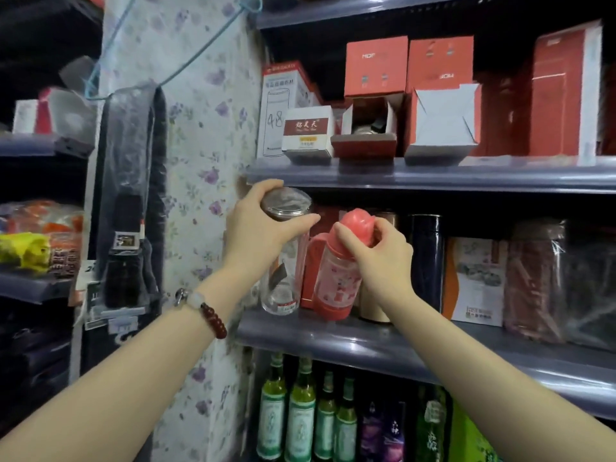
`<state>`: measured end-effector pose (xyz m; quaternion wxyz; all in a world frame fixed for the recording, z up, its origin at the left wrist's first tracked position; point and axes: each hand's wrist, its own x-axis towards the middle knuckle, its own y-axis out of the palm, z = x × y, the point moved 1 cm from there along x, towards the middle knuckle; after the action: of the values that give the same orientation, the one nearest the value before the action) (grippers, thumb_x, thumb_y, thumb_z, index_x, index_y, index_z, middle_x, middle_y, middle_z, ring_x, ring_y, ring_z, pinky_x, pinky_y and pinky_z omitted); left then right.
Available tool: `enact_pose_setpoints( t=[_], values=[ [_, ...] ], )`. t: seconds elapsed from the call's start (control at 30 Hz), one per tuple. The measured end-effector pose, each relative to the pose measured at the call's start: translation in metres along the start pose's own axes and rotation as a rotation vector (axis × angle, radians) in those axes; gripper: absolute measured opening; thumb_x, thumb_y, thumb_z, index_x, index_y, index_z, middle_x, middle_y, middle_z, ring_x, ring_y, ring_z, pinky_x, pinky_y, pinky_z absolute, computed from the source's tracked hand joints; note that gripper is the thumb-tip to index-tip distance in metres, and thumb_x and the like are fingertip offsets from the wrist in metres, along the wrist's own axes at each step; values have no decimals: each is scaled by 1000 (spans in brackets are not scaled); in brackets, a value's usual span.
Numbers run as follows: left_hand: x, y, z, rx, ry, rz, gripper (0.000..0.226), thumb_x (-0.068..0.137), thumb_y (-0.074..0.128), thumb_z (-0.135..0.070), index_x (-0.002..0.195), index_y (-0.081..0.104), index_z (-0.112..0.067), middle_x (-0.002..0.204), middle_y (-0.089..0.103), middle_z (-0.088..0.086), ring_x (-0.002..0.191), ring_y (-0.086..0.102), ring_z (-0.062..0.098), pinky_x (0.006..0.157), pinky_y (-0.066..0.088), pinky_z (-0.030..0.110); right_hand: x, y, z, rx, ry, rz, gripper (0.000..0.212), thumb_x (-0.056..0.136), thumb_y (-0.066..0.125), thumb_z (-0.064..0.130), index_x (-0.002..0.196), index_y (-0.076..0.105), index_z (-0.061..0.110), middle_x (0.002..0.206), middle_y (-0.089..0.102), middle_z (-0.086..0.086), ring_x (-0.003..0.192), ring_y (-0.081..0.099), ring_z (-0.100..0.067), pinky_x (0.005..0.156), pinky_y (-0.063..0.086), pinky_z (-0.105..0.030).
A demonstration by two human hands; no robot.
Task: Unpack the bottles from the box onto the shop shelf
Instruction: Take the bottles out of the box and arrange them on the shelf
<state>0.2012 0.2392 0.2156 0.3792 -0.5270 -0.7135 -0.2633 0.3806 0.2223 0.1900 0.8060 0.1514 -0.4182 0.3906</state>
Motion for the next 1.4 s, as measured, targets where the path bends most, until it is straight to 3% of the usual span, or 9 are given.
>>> enact_pose_setpoints(
  t=[0.1, 0.3, 0.43, 0.5, 0.7, 0.8, 1.07, 1.23, 1.4],
  values=[
    [7, 7, 14, -2, 19, 38, 68, 53, 87, -42, 114, 57, -34, 100, 63, -18, 94, 60, -2, 80, 46, 13, 5, 6, -9, -17, 8, 3, 46, 75, 72, 53, 107, 66, 20, 96, 68, 9, 86, 61, 2, 72, 48, -7],
    [25, 17, 44, -15, -26, 59, 69, 49, 86, -48, 112, 59, -36, 102, 66, -14, 98, 62, 6, 92, 52, 32, 19, 20, -21, -33, 24, 7, 43, 75, 73, 50, 106, 65, 20, 89, 66, 13, 80, 58, 6, 62, 43, 0],
    [41, 21, 56, -31, -86, 47, 72, 51, 85, -51, 116, 59, -33, 105, 66, -11, 98, 63, 7, 92, 53, 31, 29, 35, -30, -22, 57, 24, 52, 72, 72, 56, 107, 66, 18, 95, 70, 7, 96, 64, -13, 85, 54, -30],
    [50, 23, 61, -20, -110, 43, 74, 51, 84, -53, 117, 56, -32, 108, 66, -8, 99, 63, 9, 93, 52, 34, 34, 42, -34, -14, 97, 27, 55, 70, 73, 57, 108, 64, 17, 100, 69, 3, 101, 63, -17, 89, 53, -36],
    [67, 29, 79, -101, -269, 36, 80, 53, 83, -54, 118, 50, -20, 110, 63, -3, 102, 61, 16, 94, 50, 35, 48, 50, -39, -50, 196, 67, 52, 74, 72, 54, 105, 56, 16, 101, 62, -1, 90, 56, -17, 77, 41, -25],
    [72, 34, 88, -140, -312, 23, 82, 45, 81, -60, 112, 57, -19, 105, 67, -3, 99, 64, 17, 94, 51, 39, 53, 56, -41, -88, 200, 126, 54, 77, 71, 52, 113, 57, 14, 106, 62, -2, 102, 59, -22, 79, 40, -24],
    [73, 55, 89, -45, -246, 59, 61, 51, 84, -50, 102, 65, -23, 97, 72, -5, 94, 66, 15, 89, 53, 35, 52, 62, -49, -136, 147, 147, 46, 78, 74, 42, 111, 56, 14, 95, 58, 6, 86, 54, -10, 75, 40, -20],
    [77, 57, 94, -36, -268, 39, 71, 48, 82, -55, 107, 66, -19, 99, 72, -1, 96, 66, 18, 91, 53, 39, 50, 61, -52, -146, 112, 129, 44, 80, 72, 42, 110, 57, 14, 92, 58, 6, 82, 53, -8, 61, 37, -10],
    [73, 54, 95, -13, -280, 135, 69, 63, 80, -49, 120, 54, -20, 112, 65, -3, 102, 59, 17, 89, 47, 30, 49, 65, -55, -170, 130, 131, 43, 77, 71, 47, 103, 56, 17, 103, 63, -1, 95, 61, -18, 75, 47, -25]
  ],
)
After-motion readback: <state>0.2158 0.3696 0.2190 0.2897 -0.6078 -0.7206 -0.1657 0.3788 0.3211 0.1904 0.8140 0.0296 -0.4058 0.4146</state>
